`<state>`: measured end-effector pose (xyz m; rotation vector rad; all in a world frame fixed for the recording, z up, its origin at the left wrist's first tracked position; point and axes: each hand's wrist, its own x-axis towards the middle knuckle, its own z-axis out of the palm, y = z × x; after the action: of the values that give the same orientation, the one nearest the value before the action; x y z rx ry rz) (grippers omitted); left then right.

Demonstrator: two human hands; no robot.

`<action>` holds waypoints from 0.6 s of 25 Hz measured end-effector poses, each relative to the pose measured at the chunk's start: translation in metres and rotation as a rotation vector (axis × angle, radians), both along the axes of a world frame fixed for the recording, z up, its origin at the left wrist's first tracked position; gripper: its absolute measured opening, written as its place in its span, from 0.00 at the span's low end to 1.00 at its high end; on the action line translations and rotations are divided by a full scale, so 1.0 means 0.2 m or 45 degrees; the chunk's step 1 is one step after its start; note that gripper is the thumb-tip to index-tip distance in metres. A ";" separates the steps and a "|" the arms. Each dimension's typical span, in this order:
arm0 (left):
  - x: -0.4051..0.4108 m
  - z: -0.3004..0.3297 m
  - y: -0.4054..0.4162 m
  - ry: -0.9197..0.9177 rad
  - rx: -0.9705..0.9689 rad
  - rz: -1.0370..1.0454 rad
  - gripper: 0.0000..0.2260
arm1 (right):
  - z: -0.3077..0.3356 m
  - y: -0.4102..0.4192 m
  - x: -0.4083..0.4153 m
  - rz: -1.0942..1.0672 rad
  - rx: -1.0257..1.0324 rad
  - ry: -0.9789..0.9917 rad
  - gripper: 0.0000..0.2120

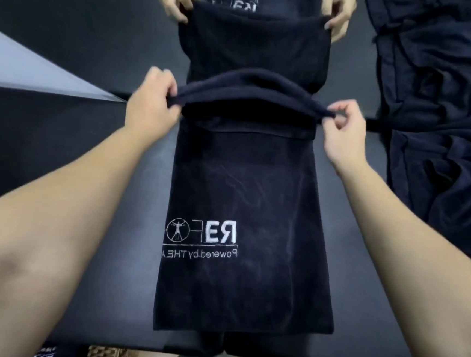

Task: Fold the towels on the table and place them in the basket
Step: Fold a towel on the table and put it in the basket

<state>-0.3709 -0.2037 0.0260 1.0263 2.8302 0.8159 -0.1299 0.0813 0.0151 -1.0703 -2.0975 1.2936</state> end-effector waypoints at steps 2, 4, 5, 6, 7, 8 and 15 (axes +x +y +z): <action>0.06 -0.18 -0.11 -0.140 -0.259 -0.064 0.10 | -0.17 -0.05 0.09 0.028 0.003 -0.212 0.13; 0.17 -0.35 -0.22 -0.285 -0.430 -0.092 0.11 | -0.30 -0.12 0.20 0.070 -0.097 -0.462 0.12; 0.22 -0.42 -0.26 -0.337 -0.455 -0.084 0.10 | -0.35 -0.15 0.24 0.083 -0.148 -0.560 0.11; 0.27 -0.47 -0.28 -0.377 -0.445 -0.061 0.09 | -0.38 -0.18 0.28 0.092 -0.186 -0.614 0.11; 0.31 -0.49 -0.30 -0.405 -0.414 -0.031 0.08 | -0.40 -0.20 0.30 0.086 -0.204 -0.625 0.10; 0.33 -0.50 -0.30 -0.418 -0.373 -0.005 0.08 | -0.40 -0.21 0.31 0.069 -0.210 -0.615 0.10; 0.43 -0.43 -0.33 -0.332 -0.229 0.074 0.08 | -0.32 -0.31 0.37 0.000 -0.139 -0.493 0.09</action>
<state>-0.2843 -0.2691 -0.0600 0.7569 2.6624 0.6319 -0.0568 0.0188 -0.0488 -1.4670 -2.3185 1.2953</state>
